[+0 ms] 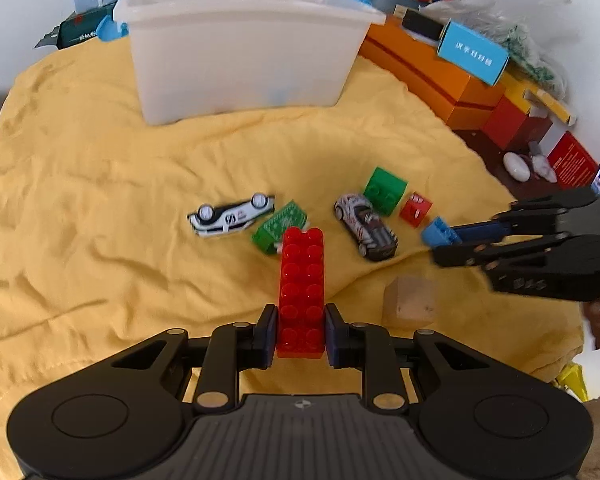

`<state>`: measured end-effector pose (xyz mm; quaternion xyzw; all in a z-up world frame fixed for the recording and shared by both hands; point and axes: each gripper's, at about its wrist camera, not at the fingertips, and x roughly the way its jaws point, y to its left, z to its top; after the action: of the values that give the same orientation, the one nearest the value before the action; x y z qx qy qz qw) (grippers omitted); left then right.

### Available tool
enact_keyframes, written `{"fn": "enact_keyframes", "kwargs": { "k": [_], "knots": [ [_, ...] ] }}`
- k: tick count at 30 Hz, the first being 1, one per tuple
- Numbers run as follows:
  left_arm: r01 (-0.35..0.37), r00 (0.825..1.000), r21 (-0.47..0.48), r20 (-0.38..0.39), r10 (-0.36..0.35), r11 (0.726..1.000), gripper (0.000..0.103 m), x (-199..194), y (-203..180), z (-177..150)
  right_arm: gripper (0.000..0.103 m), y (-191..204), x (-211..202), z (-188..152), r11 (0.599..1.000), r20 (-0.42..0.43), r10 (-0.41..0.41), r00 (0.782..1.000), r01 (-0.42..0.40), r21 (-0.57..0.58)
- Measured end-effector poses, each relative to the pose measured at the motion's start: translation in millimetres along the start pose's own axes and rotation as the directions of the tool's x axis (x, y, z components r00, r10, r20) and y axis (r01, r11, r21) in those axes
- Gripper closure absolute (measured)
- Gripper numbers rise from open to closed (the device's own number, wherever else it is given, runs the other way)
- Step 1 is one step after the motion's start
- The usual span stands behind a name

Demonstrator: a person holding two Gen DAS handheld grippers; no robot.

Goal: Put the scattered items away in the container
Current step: 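Carry both bricks over the white bin and open both tools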

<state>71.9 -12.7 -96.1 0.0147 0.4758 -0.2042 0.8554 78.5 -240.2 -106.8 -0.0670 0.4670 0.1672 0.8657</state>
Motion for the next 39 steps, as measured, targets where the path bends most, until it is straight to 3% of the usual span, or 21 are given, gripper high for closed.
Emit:
{"fn": "enact_keyframes", "kwargs": {
  "k": [2, 11, 16, 23, 26, 30, 36, 37, 38, 39],
  "knots": [
    [-0.003, 1.000, -0.002, 0.009, 0.003, 1.000, 0.076, -3, 1, 4, 0.085, 1, 6, 2, 1.000, -0.020, 0.000, 1.000, 0.000, -0.016],
    [0.003, 0.993, 0.033, 0.117, -0.007, 0.999, 0.076, -32, 1, 46, 0.086, 3, -23, 32, 0.995, 0.043, 0.003, 0.999, 0.001, -0.104],
    [0.009, 0.983, 0.052, 0.183, -0.019, 0.999, 0.076, -48, -1, 77, 0.085, 2, -38, 61, 0.992, 0.122, -0.001, 0.993, 0.015, -0.121],
    [-0.081, 0.941, 0.126, 0.336, 0.035, 0.989, 0.076, -72, 2, 150, 0.085, -9, -46, 131, 0.989, 0.267, -0.034, 0.963, 0.072, -0.133],
    [-0.104, 0.919, 0.107, 0.390, 0.055, 0.989, 0.076, -73, 9, 184, 0.086, -14, -44, 161, 0.987, 0.318, -0.050, 0.947, 0.096, -0.130],
    [-0.136, 0.904, 0.059, 0.415, 0.100, 0.989, 0.076, -57, 22, 224, 0.085, -25, -26, 197, 0.992, 0.338, -0.069, 0.939, 0.100, -0.075],
    [-0.175, 0.917, -0.024, 0.359, 0.172, 0.984, 0.076, -4, 45, 259, 0.085, -39, 12, 225, 0.995, 0.304, -0.091, 0.948, 0.099, -0.011],
    [-0.184, 0.922, -0.021, 0.342, 0.180, 0.983, 0.075, 5, 47, 260, 0.078, -41, 19, 227, 0.994, 0.293, -0.099, 0.951, 0.106, -0.009],
    [-0.187, 0.932, -0.018, 0.313, 0.183, 0.982, 0.067, 15, 50, 260, 0.063, -42, 27, 229, 0.993, 0.280, -0.110, 0.954, 0.116, -0.005],
    [-0.186, 0.941, -0.022, 0.283, 0.185, 0.982, 0.062, 21, 53, 259, 0.056, -43, 31, 229, 0.993, 0.272, -0.115, 0.955, 0.120, -0.002]
  ]
}}
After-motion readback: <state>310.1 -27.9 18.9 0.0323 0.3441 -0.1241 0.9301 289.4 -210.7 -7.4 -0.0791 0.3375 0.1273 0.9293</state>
